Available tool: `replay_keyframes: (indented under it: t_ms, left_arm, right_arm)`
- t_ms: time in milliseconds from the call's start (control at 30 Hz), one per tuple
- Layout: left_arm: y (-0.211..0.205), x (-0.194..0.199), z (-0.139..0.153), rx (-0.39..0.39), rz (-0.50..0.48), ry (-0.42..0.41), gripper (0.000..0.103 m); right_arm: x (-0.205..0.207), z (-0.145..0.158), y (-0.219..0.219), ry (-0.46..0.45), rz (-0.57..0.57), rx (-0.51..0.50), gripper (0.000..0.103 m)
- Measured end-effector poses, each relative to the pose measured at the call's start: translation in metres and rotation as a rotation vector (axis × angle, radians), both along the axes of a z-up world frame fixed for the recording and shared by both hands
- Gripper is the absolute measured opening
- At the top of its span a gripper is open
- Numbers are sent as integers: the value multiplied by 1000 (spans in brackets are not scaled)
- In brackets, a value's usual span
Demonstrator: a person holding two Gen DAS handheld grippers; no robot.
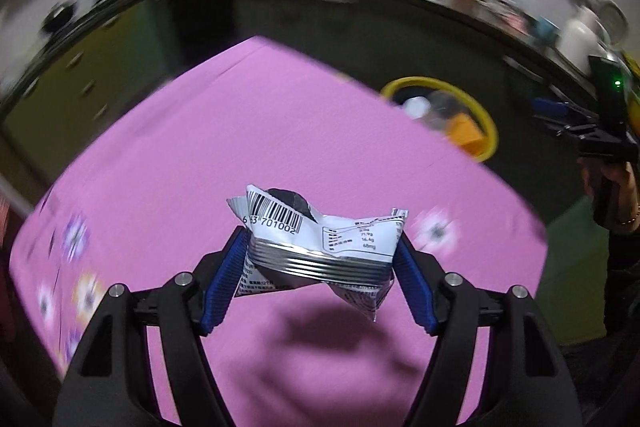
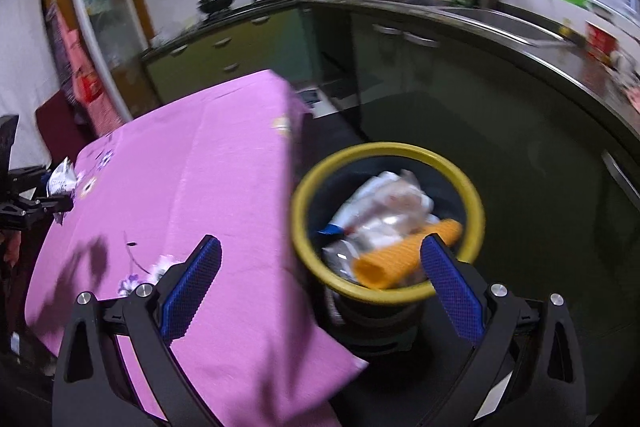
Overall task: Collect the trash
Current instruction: 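Carry the foil wrapper over the bin and open the left gripper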
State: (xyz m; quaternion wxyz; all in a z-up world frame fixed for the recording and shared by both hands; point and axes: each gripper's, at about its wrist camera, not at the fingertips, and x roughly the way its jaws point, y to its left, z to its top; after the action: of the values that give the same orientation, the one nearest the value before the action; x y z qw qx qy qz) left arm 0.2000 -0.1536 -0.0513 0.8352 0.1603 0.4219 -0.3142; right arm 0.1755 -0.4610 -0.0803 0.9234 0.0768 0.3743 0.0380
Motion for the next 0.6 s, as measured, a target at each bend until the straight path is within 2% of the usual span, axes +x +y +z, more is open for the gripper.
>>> replay_keyframes:
  t_ms: [133,300,467,600]
  left_arm:
    - [-78,10,5,4,-155,-24,68]
    - [-172,26,-5,0,-315,6,68]
    - [-248,41,-36,71,-480,18,68]
    - [-281,52,-66,139,-531,54,68]
  right_arm:
    - [-17,-4,-33,-3,-65,26,98]
    - [-31,-15,-69,0,-126,69,98]
    - [-40,-24,-92,6,-168,106,98]
    - [-48,-32,-109,13,-200,127,98]
